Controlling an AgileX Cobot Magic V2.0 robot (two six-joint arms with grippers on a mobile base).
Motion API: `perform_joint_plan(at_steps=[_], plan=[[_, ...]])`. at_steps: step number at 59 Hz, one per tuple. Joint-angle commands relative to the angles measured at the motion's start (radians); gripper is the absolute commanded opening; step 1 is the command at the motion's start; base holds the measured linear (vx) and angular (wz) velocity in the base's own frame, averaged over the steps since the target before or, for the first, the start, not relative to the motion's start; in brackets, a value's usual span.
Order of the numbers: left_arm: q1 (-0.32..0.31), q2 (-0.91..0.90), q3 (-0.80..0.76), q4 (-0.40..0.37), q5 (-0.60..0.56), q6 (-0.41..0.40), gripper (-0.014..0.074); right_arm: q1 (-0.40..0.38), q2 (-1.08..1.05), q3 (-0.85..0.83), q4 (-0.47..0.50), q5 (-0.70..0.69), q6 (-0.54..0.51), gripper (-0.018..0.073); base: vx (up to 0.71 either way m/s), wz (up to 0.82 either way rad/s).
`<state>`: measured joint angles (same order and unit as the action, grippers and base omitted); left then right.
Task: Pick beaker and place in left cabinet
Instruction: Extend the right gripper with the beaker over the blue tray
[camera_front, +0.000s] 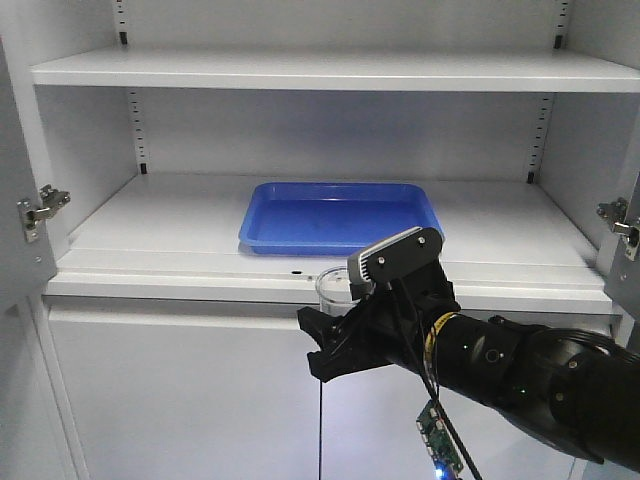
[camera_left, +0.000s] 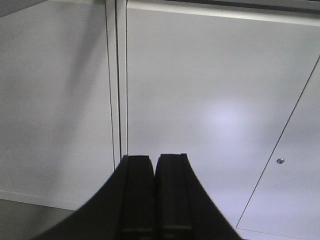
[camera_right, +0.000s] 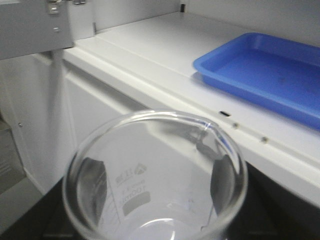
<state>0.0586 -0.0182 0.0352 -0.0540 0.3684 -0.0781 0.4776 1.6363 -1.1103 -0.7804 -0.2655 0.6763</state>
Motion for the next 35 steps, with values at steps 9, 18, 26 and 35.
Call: perform_joint_plan(at_steps=[9, 18, 26, 35], plan=[[-0.004, -0.009, -0.018, -0.008, -0.081, -0.003, -0.0006, -0.001, -0.047, -0.03, 0.007, -0.062, 0.003, 0.0236, 0.27, -0.1], [-0.004, -0.009, -0.018, -0.008, -0.081, -0.003, -0.0006, -0.001, -0.047, -0.03, 0.007, -0.062, 0.003, 0.0236, 0.26, -0.01], [-0.004, -0.009, -0.018, -0.008, -0.081, -0.003, -0.0006, -0.001, -0.047, -0.03, 0.007, -0.061, 0.003, 0.0236, 0.23, 0.0], [-0.004, -0.009, -0.018, -0.008, -0.081, -0.003, -0.0006, -0.001, -0.047, -0.03, 0.007, -0.061, 0.003, 0.0236, 0.21, -0.01]])
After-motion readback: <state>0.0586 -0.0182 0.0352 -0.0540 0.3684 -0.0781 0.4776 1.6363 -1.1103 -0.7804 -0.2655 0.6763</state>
